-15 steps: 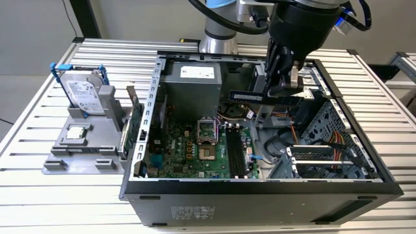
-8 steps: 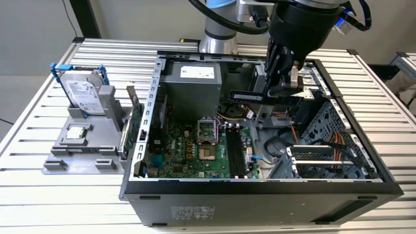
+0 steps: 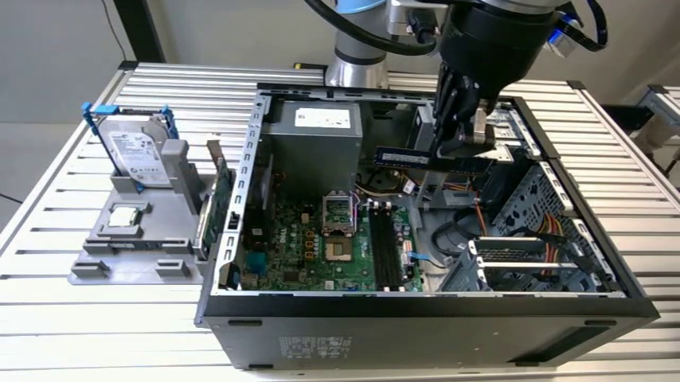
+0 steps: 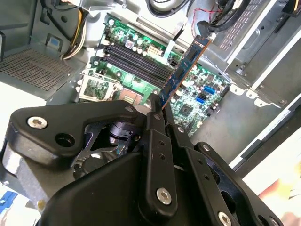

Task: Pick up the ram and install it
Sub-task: 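Pick up the ram and move it above insertion slot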

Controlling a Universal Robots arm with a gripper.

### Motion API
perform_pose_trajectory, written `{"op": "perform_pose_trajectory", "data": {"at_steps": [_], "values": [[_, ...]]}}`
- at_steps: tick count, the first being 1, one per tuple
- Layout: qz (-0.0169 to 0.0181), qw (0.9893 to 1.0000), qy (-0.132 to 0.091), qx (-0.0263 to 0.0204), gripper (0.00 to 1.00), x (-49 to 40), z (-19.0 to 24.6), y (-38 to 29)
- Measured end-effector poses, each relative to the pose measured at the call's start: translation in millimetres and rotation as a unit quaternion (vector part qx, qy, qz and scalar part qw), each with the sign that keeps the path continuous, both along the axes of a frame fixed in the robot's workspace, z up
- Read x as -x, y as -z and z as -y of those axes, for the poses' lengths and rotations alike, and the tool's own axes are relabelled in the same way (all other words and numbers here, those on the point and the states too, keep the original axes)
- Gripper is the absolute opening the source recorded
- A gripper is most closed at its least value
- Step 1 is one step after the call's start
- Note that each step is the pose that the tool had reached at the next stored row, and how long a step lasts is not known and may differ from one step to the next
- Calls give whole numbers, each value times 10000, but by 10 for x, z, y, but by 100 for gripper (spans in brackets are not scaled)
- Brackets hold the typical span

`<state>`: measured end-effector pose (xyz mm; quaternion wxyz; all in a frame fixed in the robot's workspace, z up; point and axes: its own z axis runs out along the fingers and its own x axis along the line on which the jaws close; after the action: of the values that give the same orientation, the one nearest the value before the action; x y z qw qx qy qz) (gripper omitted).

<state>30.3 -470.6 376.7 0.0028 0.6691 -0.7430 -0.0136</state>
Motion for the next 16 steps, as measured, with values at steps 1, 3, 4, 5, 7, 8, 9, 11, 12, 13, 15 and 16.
{"op": "perform_pose_trajectory", "data": {"at_steps": [1,3,4,5,7,8,9,11,12,13,15,16], "values": [[0,10000,48,0,0,0,0,0],[0,9999,153,-2,0,0,0,2],[0,9998,209,-1,0,0,0,1],[0,9997,264,-1,0,0,0,1],[0,9993,374,-1,0,0,0,1],[0,9991,429,-1,0,0,0,1],[0,9988,484,-1,0,0,0,1],[0,9982,596,-1,0,0,0,1],[0,9979,651,0,0,0,0,1],[0,9975,703,0,0,0,0,1],[0,9966,819,-1,0,0,0,1],[0,9962,874,-1,0,0,0,1]]}}
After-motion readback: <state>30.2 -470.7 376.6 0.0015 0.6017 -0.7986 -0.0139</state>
